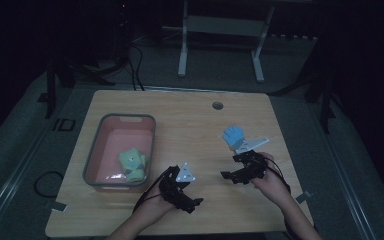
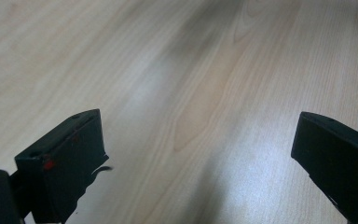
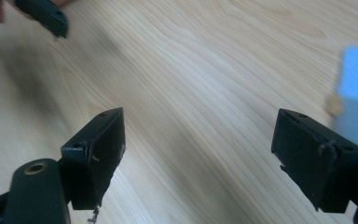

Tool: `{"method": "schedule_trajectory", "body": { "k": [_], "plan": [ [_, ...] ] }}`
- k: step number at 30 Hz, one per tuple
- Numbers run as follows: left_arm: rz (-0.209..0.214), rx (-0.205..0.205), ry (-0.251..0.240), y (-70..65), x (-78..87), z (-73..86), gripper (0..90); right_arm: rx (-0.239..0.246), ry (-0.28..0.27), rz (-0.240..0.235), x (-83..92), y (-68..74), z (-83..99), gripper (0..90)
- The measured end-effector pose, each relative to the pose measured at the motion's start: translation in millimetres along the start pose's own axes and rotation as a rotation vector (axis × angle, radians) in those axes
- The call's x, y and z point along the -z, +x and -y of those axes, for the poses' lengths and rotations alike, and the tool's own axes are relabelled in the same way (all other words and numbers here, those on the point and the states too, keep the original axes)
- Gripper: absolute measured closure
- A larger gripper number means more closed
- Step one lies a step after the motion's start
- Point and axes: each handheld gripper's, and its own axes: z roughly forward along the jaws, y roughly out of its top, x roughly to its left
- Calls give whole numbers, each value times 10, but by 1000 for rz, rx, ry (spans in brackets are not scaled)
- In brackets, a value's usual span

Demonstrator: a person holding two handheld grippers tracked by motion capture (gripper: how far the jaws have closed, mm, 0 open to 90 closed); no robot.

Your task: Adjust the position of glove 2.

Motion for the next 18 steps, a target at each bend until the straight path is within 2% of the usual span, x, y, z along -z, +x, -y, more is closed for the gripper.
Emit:
{"method": "schedule_trajectory", "body": {
  "k": [2, 5, 7, 9, 12, 13, 16, 18],
  "plan": [
    [4, 8, -1, -5, -27, 66, 29, -14, -2, 10, 29, -43, 94, 170],
    [-12, 12, -27, -15, -43, 156, 29, -48, -14, 33, 67, -116, 230, 151],
    [-23, 20, -52, -18, -48, 214, 29, -80, -28, 39, 88, -168, 316, 142],
    [-22, 36, -71, -17, -56, 267, 30, -104, -45, 68, 103, -212, 395, 141],
    [-33, 36, -77, -25, -65, 337, 30, -138, -82, 82, 128, -277, 488, 124],
    [-40, 32, -83, -31, -66, 360, 29, -138, -82, 86, 130, -293, 513, 123],
    [-60, 28, -97, -38, -61, 414, 29, -129, -84, 137, 128, -342, 572, 145],
    [-62, 41, -113, -29, -53, 439, 30, -143, -103, 143, 136, -398, 595, 198]
  ]
}}
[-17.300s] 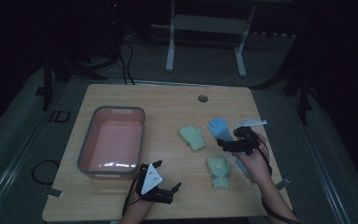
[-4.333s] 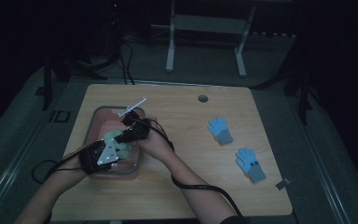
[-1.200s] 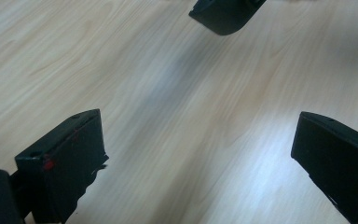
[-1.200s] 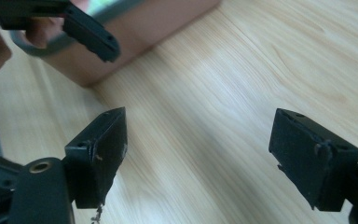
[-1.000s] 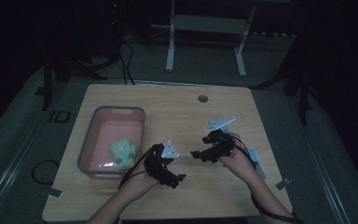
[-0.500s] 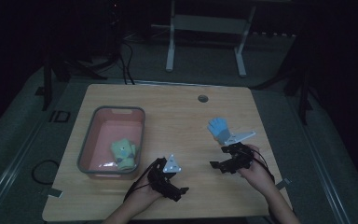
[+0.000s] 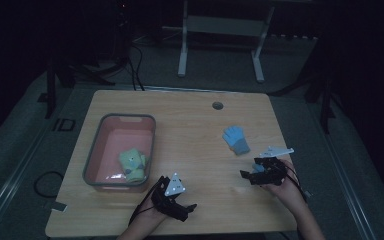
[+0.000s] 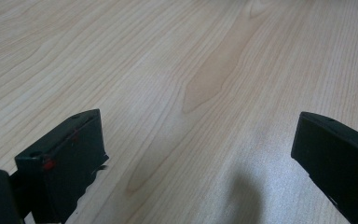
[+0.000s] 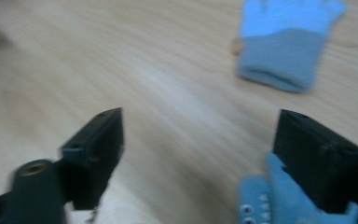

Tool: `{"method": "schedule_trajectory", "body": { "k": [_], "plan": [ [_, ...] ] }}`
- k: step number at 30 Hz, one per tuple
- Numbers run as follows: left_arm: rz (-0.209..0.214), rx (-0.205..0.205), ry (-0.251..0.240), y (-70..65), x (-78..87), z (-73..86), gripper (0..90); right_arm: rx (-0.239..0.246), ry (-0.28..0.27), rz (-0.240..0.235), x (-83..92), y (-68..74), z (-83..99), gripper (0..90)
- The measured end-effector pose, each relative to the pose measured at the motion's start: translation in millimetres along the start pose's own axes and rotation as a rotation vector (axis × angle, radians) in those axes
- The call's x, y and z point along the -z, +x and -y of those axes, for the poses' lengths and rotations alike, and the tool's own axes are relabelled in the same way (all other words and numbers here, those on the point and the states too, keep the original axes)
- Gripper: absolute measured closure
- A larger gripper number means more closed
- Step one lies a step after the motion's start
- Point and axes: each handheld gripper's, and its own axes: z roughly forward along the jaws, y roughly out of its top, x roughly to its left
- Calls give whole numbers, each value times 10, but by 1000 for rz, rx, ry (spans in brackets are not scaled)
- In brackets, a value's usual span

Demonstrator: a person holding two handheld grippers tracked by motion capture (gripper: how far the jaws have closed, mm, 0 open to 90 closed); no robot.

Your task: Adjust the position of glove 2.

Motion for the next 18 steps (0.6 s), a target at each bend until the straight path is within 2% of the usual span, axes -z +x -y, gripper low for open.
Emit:
{"method": "schedule_trajectory", "body": {
  "k": [2, 5, 8, 12, 15, 18],
  "plan": [
    [3, -2, 0, 11, 8, 14, 29, -7, -17, 24, 1, -58, -9, 268],
    [-14, -9, -1, 0, 10, 36, 29, -26, -42, 53, -17, -155, -54, 349],
    [-23, -19, 5, -22, 7, 49, 29, -40, -47, 65, -59, -232, -126, 419],
    [-20, -34, 11, -54, -1, 64, 29, -51, -23, 61, -157, -303, -242, 521],
    [-13, -44, 18, -61, -7, 66, 29, -55, -3, 68, -256, -336, -328, 553],
    [-8, -41, 18, -60, -6, 76, 29, -36, 15, 82, -372, -363, -426, 561]
  ]
}}
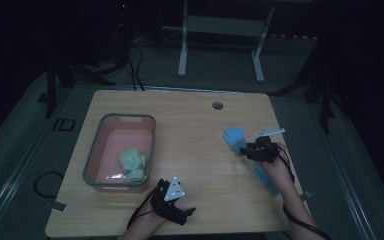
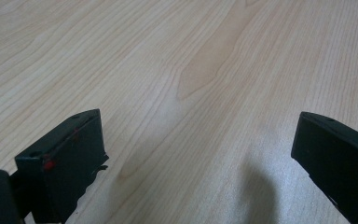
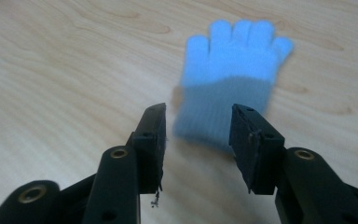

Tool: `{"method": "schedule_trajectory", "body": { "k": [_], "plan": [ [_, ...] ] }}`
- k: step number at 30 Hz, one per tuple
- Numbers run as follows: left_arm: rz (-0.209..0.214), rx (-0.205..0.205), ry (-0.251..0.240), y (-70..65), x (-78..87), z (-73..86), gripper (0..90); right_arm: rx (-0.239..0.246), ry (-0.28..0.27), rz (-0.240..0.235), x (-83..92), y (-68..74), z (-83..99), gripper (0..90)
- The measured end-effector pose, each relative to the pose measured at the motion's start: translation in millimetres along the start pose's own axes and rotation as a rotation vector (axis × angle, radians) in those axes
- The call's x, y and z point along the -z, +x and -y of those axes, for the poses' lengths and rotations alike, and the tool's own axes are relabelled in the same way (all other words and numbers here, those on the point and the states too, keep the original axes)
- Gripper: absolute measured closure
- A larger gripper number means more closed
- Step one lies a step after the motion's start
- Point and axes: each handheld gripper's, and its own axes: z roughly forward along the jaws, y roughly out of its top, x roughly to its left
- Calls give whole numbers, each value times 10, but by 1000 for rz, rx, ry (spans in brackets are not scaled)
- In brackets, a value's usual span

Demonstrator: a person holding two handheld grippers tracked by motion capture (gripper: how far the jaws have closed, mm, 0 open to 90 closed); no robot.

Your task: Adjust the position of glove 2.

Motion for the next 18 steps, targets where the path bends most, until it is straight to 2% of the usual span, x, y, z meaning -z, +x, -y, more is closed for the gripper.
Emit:
{"method": "schedule_trajectory", "body": {
  "k": [6, 11, 18],
  "plan": [
    [4, -2, -6, 1, 4, 9, 29, 35, 17, 28, -172, -55, -167, 553],
    [-5, -5, -5, 0, 1, 16, 29, 37, 27, 28, -281, -115, -271, 552],
    [0, -9, -7, 1, 2, 21, 29, 42, 30, 37, -415, -153, -301, 538]
  ]
}}
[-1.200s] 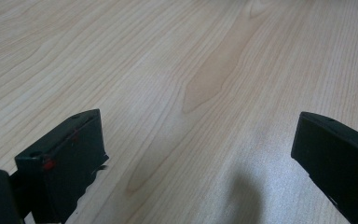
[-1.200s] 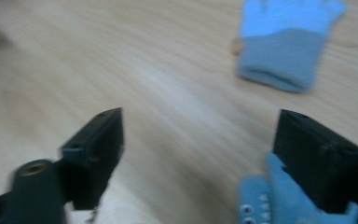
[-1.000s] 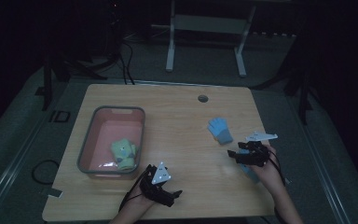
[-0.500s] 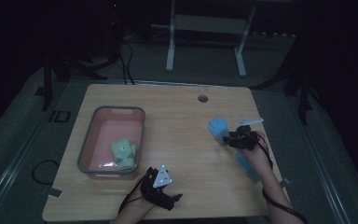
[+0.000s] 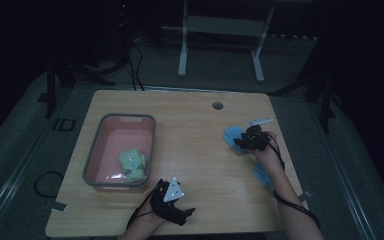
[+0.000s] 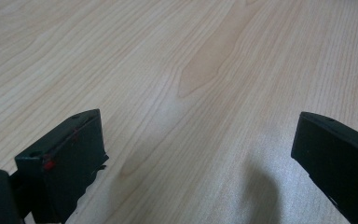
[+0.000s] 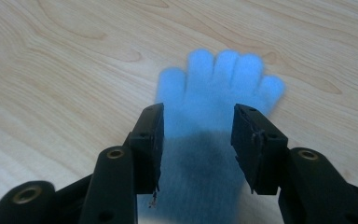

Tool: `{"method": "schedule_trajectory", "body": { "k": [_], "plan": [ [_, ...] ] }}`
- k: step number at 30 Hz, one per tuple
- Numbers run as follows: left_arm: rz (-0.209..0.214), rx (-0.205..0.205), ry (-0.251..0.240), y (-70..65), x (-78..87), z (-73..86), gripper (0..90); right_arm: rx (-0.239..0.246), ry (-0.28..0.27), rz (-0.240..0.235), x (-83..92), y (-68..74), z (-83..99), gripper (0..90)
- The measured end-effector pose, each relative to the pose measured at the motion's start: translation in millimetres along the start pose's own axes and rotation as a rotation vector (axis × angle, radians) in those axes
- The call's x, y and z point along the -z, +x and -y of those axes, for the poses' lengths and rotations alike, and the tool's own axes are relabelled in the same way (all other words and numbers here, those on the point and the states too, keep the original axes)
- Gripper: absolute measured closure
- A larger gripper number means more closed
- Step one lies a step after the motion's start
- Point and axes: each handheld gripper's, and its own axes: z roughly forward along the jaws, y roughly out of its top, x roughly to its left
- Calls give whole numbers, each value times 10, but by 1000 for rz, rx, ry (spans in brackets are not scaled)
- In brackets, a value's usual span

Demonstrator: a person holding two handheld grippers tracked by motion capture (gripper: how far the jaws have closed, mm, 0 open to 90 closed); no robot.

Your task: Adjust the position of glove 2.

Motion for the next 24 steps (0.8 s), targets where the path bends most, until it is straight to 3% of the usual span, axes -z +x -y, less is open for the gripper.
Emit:
{"method": "schedule_trajectory", "body": {
  "k": [6, 11, 17, 24],
  "plan": [
    [-2, -2, -6, 6, 3, 4, 29, 32, 67, 24, -164, -9, 32, 561],
    [0, -2, -3, 12, -3, 6, 29, 31, 61, 12, -185, -3, 55, 597],
    [0, -4, 0, 6, -7, 7, 29, 27, 68, 15, -186, 79, 46, 813],
    [0, 0, 1, 10, -9, 6, 29, -3, 79, 19, -89, 197, -26, 863]
  ]
}}
